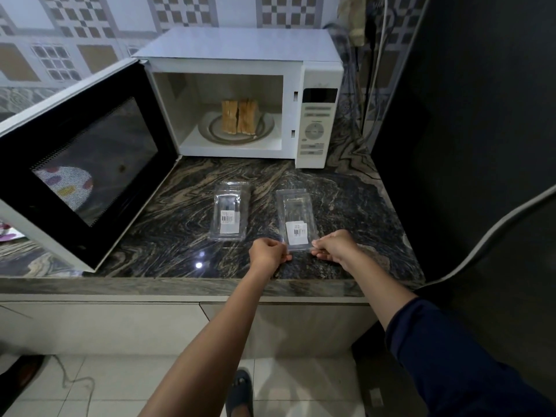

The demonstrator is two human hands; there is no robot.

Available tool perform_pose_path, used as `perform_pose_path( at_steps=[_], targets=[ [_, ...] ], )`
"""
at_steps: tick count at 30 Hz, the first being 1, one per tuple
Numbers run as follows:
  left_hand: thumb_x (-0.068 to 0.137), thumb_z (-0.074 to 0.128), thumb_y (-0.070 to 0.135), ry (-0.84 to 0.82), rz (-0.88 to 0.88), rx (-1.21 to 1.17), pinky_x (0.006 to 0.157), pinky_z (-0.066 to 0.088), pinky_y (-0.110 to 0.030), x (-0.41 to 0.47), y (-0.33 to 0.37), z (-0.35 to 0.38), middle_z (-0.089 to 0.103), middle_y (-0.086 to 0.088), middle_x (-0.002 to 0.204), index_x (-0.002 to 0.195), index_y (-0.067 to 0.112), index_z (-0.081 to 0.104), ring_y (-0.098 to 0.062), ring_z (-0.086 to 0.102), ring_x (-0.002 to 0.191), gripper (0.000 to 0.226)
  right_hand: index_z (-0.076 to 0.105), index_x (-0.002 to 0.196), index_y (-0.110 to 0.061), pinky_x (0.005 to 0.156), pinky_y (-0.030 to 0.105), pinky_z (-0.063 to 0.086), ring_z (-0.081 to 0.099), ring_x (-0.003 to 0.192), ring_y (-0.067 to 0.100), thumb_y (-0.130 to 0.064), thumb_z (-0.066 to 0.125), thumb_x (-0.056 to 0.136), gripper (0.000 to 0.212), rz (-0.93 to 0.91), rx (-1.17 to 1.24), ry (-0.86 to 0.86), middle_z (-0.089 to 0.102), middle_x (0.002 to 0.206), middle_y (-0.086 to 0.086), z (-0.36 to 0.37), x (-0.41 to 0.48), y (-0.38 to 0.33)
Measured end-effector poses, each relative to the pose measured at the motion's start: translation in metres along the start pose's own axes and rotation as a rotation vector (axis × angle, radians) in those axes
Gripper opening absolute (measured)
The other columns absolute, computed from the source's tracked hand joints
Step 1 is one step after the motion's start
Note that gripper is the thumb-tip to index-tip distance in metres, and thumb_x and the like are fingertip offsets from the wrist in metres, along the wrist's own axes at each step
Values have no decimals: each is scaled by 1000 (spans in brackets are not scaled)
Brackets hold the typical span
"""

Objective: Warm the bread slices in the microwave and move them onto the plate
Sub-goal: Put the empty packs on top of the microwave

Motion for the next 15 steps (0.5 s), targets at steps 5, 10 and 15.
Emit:
perform_pose_path(
  at_steps=[5, 10, 15],
  targets=[
    [91, 55, 2, -9, 47, 92, 69, 57, -28, -1, 3, 0, 61, -8, 63, 67, 8, 54, -7, 61, 43, 24, 58, 103, 11, 40, 13, 48, 61, 43, 7, 5, 59, 86, 18, 62, 7, -16, 63, 70, 13, -1, -4, -3],
    [91, 53, -1, -42, 29, 105, 79, 58, -42, -2, 5, 2, 61, -11, 61, 68, 5, 54, -17, 62, 50, 24, 59, 106, 11, 37, 12, 46, 59, 41, 6, 7, 61, 84, 23, 82, -1, -6, 64, 57, 9, -2, -5, -3],
    [90, 54, 0, -51, 38, 124, 68, 59, -32, -1, 6, 2, 62, -11, 61, 66, 5, 55, -9, 60, 39, 25, 62, 91, 11, 47, 15, 48, 59, 46, 9, 3, 65, 83, 12, 49, -49, 20, 64, 60, 10, -3, -4, -4]
  ],
)
Point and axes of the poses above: each hand's wrist, its own x-axis towards the middle knuckle, its own z-axis out of the palm, y = z × x, the point moved 4 cm from there along x, towards the middle knuckle
